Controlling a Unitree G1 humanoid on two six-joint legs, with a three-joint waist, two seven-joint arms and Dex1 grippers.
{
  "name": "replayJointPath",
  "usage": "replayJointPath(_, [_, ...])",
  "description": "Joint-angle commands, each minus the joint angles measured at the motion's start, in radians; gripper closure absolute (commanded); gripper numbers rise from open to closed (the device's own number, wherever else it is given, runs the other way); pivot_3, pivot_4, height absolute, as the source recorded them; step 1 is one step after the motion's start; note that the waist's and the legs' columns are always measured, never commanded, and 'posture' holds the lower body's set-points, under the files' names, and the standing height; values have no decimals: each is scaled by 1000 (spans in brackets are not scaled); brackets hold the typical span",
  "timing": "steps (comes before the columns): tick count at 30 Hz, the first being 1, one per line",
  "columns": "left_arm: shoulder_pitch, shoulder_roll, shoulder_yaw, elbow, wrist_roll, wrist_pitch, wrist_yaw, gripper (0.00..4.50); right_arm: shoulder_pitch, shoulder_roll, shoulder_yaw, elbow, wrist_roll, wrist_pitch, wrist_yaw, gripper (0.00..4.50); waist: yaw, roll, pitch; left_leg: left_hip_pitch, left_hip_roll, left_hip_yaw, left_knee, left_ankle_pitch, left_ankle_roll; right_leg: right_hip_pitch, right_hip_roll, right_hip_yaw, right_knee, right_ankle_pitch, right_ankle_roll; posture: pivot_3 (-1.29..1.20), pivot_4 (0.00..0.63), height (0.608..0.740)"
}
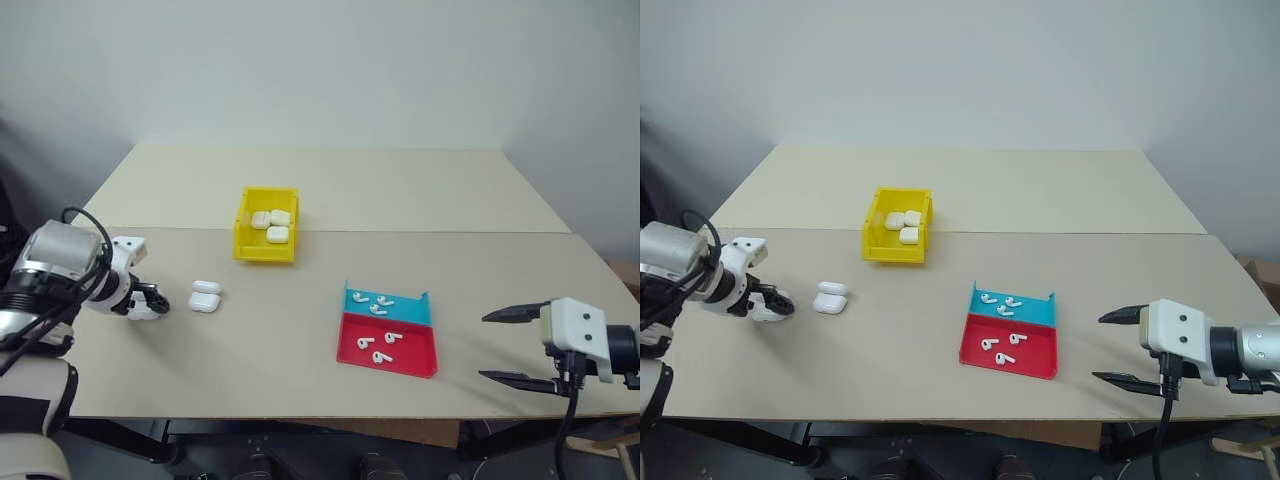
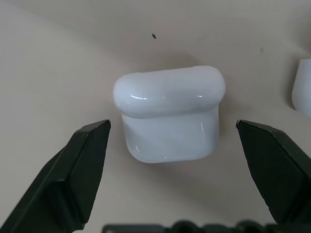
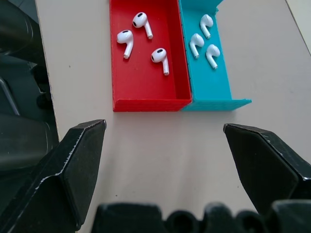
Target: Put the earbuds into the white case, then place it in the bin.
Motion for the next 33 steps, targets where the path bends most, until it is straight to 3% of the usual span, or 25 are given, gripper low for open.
replayJointPath(1, [-18, -3, -3, 35, 51, -25, -28, 0, 8, -1, -32, -16, -2, 4, -8, 15, 0, 0, 0, 0, 0, 0, 0, 0, 0, 0, 0, 0, 0, 0, 0, 0, 150, 740])
replayJointPath(13, [-5, -25, 14, 86, 107, -58, -61, 0, 17, -4, -33, -18, -14, 3, -23, 15, 0, 0, 0, 0, 0, -1, 1, 0, 0, 0, 0, -1, 0, 0, 0, 0, 150, 740])
replayJointPath(20, [-3, -18, 17, 93, 129, -60, -70, 1696, 13, -6, -21, -14, -22, 1, -33, 0, -4, 0, 0, 0, 0, -1, 1, 0, 0, 0, 0, 0, 1, 0, 0, 0, 150, 740])
replayJointPath(27, [4, -2, 48, 17, 149, -72, -33, 1695, 5, -4, -14, -8, -28, -2, -36, 0, -5, 0, 0, 0, 0, -1, 1, 0, 0, 0, 0, 0, 1, 0, 0, 0, 150, 740])
replayJointPath(33, [27, 46, 199, -263, 89, -28, -34, 1695, -6, -15, -36, -10, -14, 3, -27, 0, -2, -2, 1, -2, 0, -1, 1, 0, 0, -1, 0, -1, 1, 0, 0, 0, 150, 740])
